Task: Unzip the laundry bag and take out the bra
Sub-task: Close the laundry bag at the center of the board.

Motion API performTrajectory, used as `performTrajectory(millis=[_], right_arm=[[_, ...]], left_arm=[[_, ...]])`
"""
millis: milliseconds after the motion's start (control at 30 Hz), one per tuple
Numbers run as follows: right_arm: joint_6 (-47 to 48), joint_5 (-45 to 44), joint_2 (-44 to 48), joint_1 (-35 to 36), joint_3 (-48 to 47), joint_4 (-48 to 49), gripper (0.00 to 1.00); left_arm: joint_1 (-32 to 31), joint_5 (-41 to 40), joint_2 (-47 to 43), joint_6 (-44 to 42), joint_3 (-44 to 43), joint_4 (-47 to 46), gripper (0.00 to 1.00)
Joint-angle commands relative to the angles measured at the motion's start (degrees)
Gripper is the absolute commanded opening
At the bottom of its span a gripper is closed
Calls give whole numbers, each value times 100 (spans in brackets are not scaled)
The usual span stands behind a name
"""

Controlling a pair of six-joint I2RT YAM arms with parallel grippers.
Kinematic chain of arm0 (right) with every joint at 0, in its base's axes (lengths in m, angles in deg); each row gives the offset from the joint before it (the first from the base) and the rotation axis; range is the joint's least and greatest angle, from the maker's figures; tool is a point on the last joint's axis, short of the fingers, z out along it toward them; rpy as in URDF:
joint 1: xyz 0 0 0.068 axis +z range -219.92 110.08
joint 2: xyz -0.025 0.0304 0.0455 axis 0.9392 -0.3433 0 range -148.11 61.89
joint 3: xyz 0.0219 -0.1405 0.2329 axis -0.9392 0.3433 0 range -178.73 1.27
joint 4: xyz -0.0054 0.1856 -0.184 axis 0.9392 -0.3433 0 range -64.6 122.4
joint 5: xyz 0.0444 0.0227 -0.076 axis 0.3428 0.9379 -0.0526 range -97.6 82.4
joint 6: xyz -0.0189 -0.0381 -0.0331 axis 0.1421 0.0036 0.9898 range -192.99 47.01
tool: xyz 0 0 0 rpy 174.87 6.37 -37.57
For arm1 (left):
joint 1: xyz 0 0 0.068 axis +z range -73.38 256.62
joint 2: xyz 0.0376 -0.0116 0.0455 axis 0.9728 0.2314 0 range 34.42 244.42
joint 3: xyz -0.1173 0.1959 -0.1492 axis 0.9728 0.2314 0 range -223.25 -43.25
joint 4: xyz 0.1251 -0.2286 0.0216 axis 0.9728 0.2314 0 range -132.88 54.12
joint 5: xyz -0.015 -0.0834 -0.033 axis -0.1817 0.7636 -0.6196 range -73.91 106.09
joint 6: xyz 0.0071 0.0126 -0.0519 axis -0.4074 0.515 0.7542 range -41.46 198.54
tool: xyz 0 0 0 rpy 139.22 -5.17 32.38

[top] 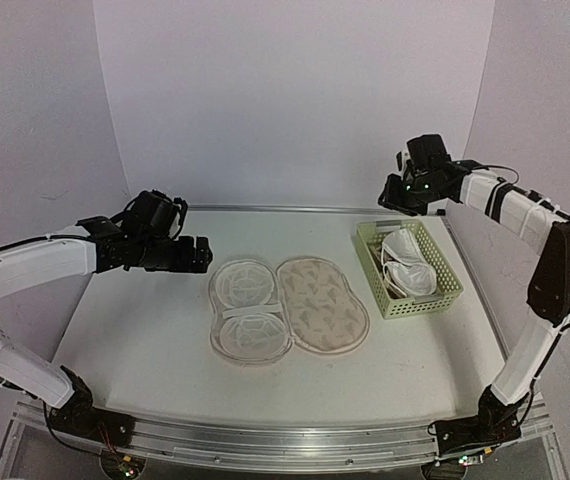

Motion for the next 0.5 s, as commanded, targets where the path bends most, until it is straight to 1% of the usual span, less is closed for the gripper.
performTrajectory(millis=[0,233,300,467], right_arm=[[-81,62,216,470,52,37,36],[-119,-76,-256,1217,141,65,41],[-111,-78,-503,1330,147,67,41],[-88,-415,-1012,1476,171,63,42]], left_arm=[[27,56,32,65,-231,-38,97],[31,90,114,74,-284,-38,97],[31,81,98,76,-268,-34,97],[31,61,34,83,-215,-34,97]])
